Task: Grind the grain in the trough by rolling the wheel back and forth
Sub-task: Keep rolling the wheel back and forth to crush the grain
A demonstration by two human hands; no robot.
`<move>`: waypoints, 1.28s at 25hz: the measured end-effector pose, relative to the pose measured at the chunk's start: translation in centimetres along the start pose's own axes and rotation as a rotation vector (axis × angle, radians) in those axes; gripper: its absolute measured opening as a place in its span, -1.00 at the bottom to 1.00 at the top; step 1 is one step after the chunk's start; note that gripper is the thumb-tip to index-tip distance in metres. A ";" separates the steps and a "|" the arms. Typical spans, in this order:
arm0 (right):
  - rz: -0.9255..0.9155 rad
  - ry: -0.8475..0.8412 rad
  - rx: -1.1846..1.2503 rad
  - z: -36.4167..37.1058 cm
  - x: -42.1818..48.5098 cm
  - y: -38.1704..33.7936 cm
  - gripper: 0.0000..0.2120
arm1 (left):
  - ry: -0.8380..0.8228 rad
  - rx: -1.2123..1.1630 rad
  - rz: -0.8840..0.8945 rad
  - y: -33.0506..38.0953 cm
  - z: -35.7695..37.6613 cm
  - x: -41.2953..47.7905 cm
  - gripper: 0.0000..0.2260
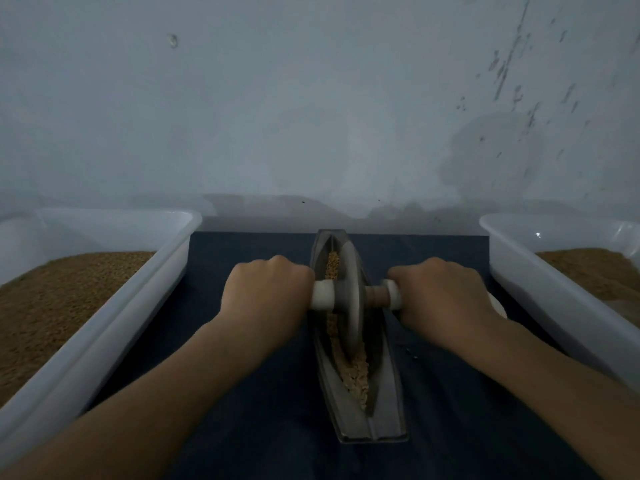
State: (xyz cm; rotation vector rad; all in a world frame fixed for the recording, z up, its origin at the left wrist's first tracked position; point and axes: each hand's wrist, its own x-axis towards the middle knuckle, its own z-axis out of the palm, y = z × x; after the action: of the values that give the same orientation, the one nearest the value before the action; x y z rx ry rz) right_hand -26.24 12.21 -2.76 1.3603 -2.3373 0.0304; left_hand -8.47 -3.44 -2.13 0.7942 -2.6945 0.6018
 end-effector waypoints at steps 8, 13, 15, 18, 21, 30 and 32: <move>0.064 -0.032 0.094 2.4 5.0 0.4 -0.76 | -0.009 0.016 0.016 -0.6 0.3 5.5 -0.89; -0.031 0.021 -0.025 -0.7 -2.4 0.1 -0.60 | 0.056 -0.056 0.066 -0.2 -0.4 -2.0 -0.84; -0.044 0.049 -0.004 -1.8 -4.1 0.1 -0.53 | 0.098 -0.047 0.090 0.0 -0.7 -3.1 -0.80; 0.004 -0.025 -0.039 -1.5 -3.0 -0.1 -0.61 | 0.078 -0.046 0.064 0.0 0.2 -1.8 -0.87; 0.033 -0.009 -0.045 0.1 1.8 -0.4 -0.76 | 0.064 -0.062 0.003 -0.7 2.0 2.0 -0.91; 0.048 -0.083 0.067 0.5 0.7 0.1 -0.77 | 0.033 -0.005 0.024 0.1 0.1 1.5 -0.90; 0.021 -0.050 0.071 -0.6 -2.7 0.2 -0.70 | 0.074 0.014 0.052 0.5 -0.9 -1.6 -0.82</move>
State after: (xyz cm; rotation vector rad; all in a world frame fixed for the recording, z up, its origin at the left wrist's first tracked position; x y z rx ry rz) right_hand -25.05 14.72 -3.16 1.3858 -2.4133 0.0875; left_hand -7.35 -1.92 -2.03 0.6929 -2.6532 0.6493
